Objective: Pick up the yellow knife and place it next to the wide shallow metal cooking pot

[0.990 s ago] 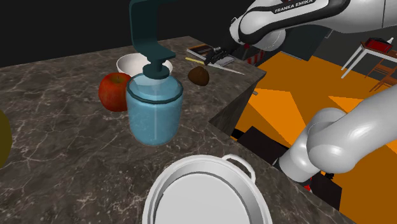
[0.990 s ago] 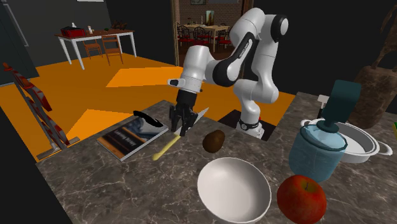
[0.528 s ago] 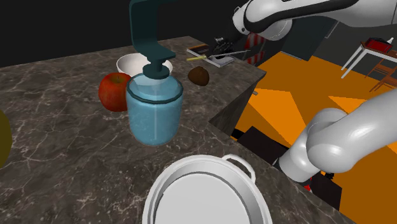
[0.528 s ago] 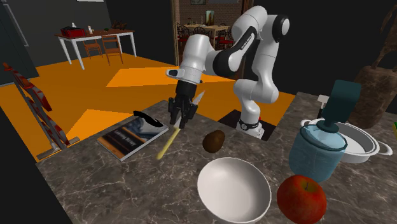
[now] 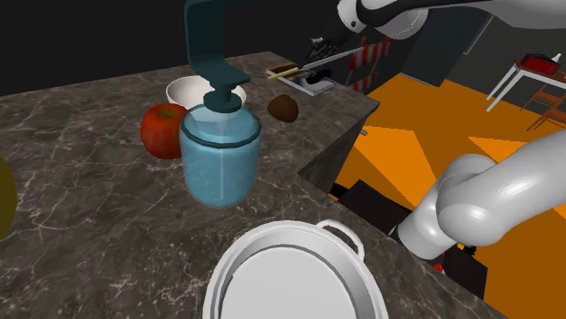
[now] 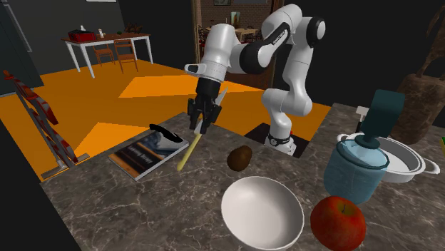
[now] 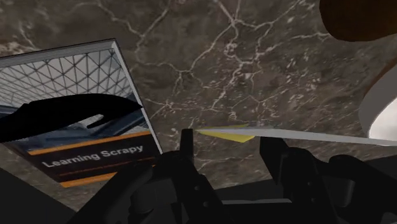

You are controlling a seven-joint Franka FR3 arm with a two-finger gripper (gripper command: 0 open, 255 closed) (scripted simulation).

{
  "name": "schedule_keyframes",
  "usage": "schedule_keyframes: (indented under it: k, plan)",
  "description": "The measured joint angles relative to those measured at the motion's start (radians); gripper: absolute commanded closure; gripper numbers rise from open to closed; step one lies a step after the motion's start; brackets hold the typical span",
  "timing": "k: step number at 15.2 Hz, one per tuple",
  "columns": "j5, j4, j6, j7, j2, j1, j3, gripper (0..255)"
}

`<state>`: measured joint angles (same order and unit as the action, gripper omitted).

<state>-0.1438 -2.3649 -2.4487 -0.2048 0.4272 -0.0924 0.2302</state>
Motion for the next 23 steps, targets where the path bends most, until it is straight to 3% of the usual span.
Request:
schedule_keyframes:
  k: [4,12,23]
  plan:
    - [0.023,-0.060,0.026,0.034,0.089,0.016,-0.029,255]
    - [0.056,-0.292,0.133,0.134,0.436,0.056,-0.127,255]
    - [0.015,-0.495,0.455,0.285,0.972,0.032,-0.271,255]
